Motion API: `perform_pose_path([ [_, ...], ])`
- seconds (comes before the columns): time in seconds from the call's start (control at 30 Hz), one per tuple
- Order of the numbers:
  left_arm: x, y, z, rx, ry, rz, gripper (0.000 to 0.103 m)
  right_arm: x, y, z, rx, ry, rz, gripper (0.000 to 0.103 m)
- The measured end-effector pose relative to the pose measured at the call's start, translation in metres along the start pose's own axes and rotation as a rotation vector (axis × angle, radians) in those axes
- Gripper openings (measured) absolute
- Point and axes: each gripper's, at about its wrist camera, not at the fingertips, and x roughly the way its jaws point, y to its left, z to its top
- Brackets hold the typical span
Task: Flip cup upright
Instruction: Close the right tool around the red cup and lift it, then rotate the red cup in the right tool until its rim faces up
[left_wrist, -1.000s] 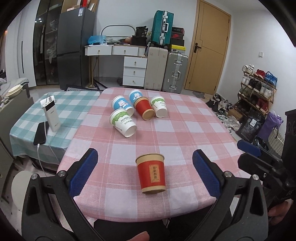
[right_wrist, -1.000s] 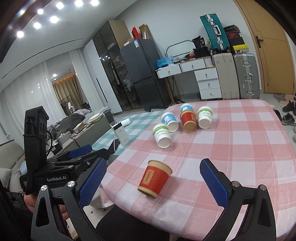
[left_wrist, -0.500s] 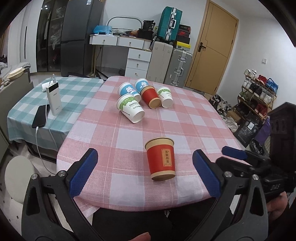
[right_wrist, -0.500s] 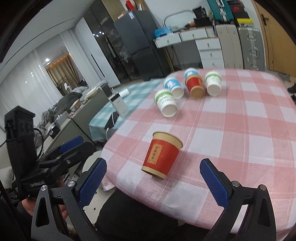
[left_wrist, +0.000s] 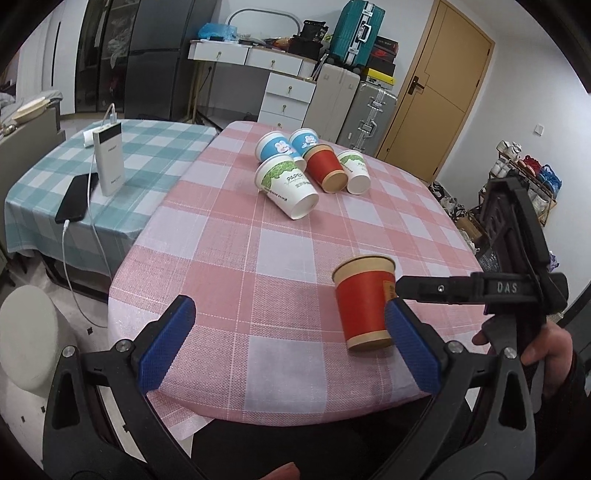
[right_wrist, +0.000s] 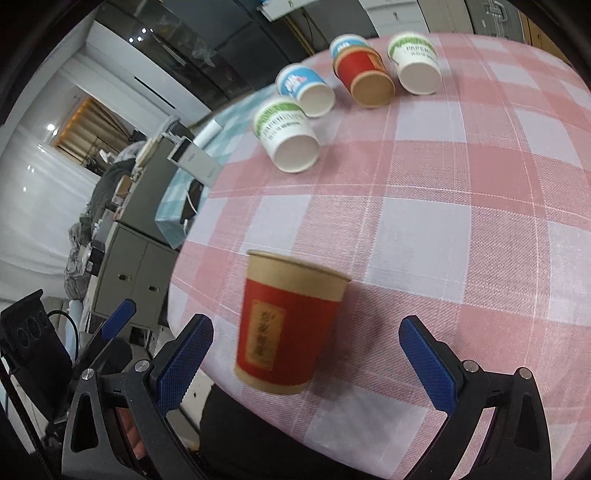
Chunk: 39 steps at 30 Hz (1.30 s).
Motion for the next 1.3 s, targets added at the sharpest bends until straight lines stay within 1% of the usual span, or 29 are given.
perform_pose_path([
  [0.03, 0.004, 0.002, -0.001, -0.007, 0.009, -0.007, 0.102, 0.002, -0.002, 0.004, -0.003, 0.004, -0.009, 0.103],
  [0.1, 0.013, 0.004, -0.001, -0.010, 0.026, -0.022, 0.102, 0.008, -0.008, 0.010, -0.002, 0.040, -0.011, 0.103],
  [0.2, 0.026, 0.003, -0.003, 0.000, 0.042, -0.022, 0.102, 0.022, -0.014, 0.020, 0.025, 0.117, 0.031, 0.103],
  [0.3, 0.037, 0.004, -0.003, -0.006, 0.055, -0.036, 0.102, 0.028, -0.016, 0.029, 0.037, 0.150, 0.056, 0.103],
  [0.47, 0.052, 0.007, -0.002, -0.013, 0.079, -0.040, 0.102, 0.037, -0.017, 0.041, 0.067, 0.211, 0.122, 0.102],
  [0.53, 0.057, 0.007, -0.001, -0.012, 0.090, -0.041, 0.102, 0.039, -0.014, 0.043, 0.065, 0.234, 0.118, 0.097],
  [0.63, 0.063, 0.009, 0.002, -0.007, 0.095, -0.045, 0.102, 0.045, -0.004, 0.042, 0.040, 0.277, 0.120, 0.093],
  [0.77, 0.067, 0.013, 0.009, -0.023, 0.091, -0.051, 0.102, 0.055, 0.002, 0.042, 0.031, 0.307, 0.116, 0.085],
  [0.83, 0.067, 0.014, 0.011, -0.021, 0.084, -0.050, 0.102, 0.062, 0.003, 0.044, 0.035, 0.318, 0.121, 0.079],
  [0.87, 0.068, 0.014, 0.012, -0.021, 0.083, -0.051, 0.102, 0.064, 0.003, 0.045, 0.035, 0.324, 0.122, 0.069],
  [0.9, 0.069, 0.014, 0.012, -0.022, 0.085, -0.055, 0.102, 0.065, 0.003, 0.045, 0.038, 0.328, 0.133, 0.068],
  [1.0, 0.070, 0.014, 0.011, -0.024, 0.095, -0.056, 0.102, 0.057, -0.007, 0.050, 0.068, 0.274, 0.145, 0.065],
  [1.07, 0.072, 0.015, 0.010, -0.030, 0.101, -0.055, 0.102, 0.039, -0.017, 0.056, 0.080, 0.211, 0.149, 0.064],
  [1.17, 0.076, 0.014, 0.010, -0.029, 0.108, -0.050, 0.102, 0.005, -0.026, 0.063, 0.052, 0.086, 0.134, 0.064],
  [1.2, 0.078, 0.012, 0.010, -0.028, 0.112, -0.050, 0.102, -0.009, -0.027, 0.064, 0.032, 0.030, 0.117, 0.064],
  [1.23, 0.080, 0.010, 0.011, -0.027, 0.118, -0.052, 0.102, -0.018, -0.028, 0.064, 0.014, -0.002, 0.107, 0.064],
  [1.3, 0.086, 0.006, 0.012, -0.023, 0.137, -0.059, 0.102, -0.041, -0.031, 0.063, -0.031, -0.112, 0.057, 0.064],
])
